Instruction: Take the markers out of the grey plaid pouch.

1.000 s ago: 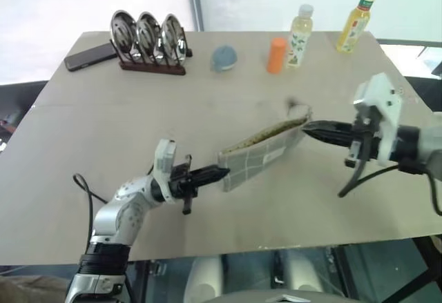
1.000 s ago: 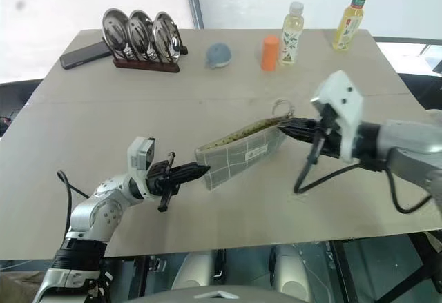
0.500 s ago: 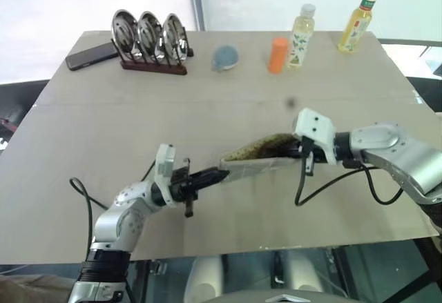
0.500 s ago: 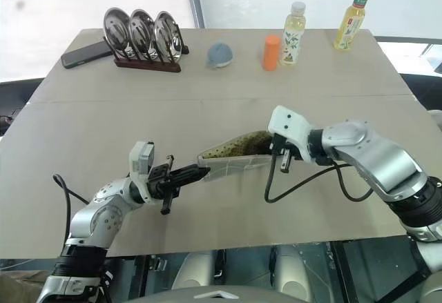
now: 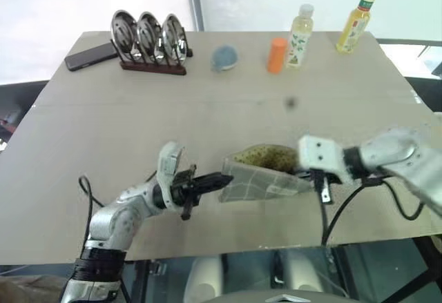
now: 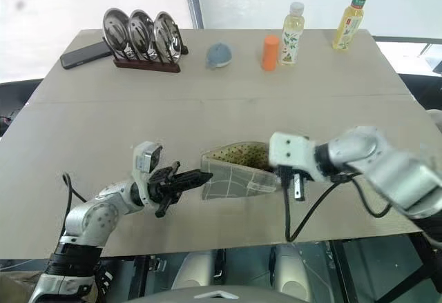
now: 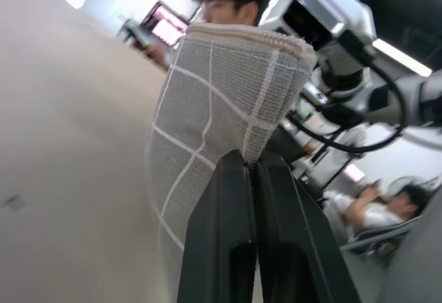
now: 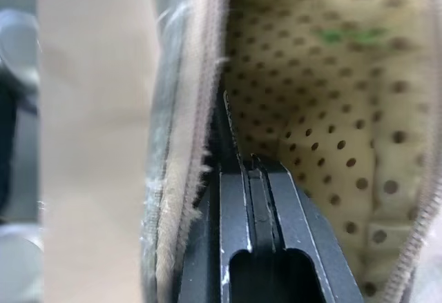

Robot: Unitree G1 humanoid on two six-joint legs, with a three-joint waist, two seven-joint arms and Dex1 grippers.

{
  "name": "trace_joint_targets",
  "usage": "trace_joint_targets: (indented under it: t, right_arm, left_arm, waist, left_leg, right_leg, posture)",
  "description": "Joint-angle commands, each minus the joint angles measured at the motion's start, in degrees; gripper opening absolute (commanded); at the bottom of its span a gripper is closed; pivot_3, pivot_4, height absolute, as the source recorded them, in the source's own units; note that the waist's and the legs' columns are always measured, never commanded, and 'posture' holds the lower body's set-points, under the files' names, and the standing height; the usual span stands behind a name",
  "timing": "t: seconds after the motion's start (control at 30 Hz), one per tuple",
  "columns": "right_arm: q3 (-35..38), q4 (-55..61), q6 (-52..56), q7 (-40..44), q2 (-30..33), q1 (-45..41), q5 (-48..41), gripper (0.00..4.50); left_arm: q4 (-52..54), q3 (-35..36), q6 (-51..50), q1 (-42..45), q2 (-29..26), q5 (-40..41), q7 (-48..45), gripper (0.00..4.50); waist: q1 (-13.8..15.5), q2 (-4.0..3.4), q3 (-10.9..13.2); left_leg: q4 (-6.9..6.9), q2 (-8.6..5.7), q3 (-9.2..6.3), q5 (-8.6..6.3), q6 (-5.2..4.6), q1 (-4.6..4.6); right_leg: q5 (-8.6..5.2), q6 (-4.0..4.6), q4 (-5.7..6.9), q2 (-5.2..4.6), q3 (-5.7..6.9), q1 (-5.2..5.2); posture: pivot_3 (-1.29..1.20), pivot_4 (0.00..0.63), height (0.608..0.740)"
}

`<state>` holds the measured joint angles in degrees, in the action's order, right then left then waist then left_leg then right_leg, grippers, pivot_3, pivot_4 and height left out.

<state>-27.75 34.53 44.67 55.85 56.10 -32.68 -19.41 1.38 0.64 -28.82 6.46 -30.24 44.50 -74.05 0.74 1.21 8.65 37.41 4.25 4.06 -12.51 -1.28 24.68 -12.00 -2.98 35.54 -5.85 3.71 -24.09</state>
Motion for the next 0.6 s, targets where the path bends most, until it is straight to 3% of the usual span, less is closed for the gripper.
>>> trace_joint_targets:
  t: [0.03,0.13,0.23,0.3,0.33,0.6]
  right_arm:
    - [-2.37,-1.25,-4.13,-0.18,-2.36,0.73,5.08,0.06]
    - [-2.24,-2.73,-7.87,-0.01,-4.21,1.08,7.6,0.06]
    - [-1.81,-2.92,-9.57,0.54,-4.64,1.39,9.59,1.34]
    - [-1.66,-2.75,-10.88,-0.41,-4.76,1.57,11.98,2.55]
    - [-1.86,-2.59,-11.38,-0.16,-4.47,1.77,12.87,2.77]
    - [-2.34,-2.84,-15.08,2.54,-4.91,2.58,16.51,2.77]
  left_arm:
    - [-3.1,-0.69,6.17,-0.56,0.44,-4.3,-2.88,0.0]
    - [-4.15,-0.9,9.22,-0.64,0.96,-6.12,-3.73,0.0]
    - [-4.01,-0.95,11.1,-0.92,1.58,-6.93,-3.77,0.0]
    - [-3.14,-0.74,12.27,-1.15,2.22,-7.25,-3.22,0.0]
    - [-2.71,-0.58,13.53,-1.26,2.73,-7.69,-2.9,0.0]
    - [-2.58,-1.39,19.6,-2.45,4.7,-10.87,-2.24,0.0]
  waist:
    - [0.01,0.01,0.0]
    - [0.01,0.02,-0.02]
    - [-0.03,0.01,-0.02]
    - [-0.04,0.01,-0.02]
    - [-0.03,0.01,-0.02]
    - [0.03,0.01,-0.02]
  left_leg:
    - [0.0,0.0,0.0,0.0,0.0,0.0]
    - [0.0,0.0,-0.01,0.0,0.0,0.01]
    - [-0.01,0.02,-0.02,0.0,0.0,-0.01]
    - [-0.01,0.03,-0.01,0.0,0.0,-0.02]
    - [-0.01,0.02,-0.01,0.0,0.0,-0.02]
    - [0.01,0.02,0.0,0.0,0.0,-0.02]
  right_leg:
    - [0.02,0.03,0.0,0.0,0.0,0.0]
    - [0.13,0.21,0.0,0.0,0.0,0.01]
    - [0.12,0.21,0.04,0.02,0.02,0.01]
    - [0.12,0.21,0.04,0.02,0.01,0.01]
    - [0.12,0.21,0.04,0.02,0.01,0.01]
    - [0.12,0.19,0.04,0.0,0.02,0.02]
  posture:
    - [0.0,0.15,0.74]
    - [0.0,0.15,0.74]
    - [0.0,0.15,0.74]
    - [0.0,0.15,0.74]
    - [0.0,0.15,0.74]
    - [0.0,0.15,0.74]
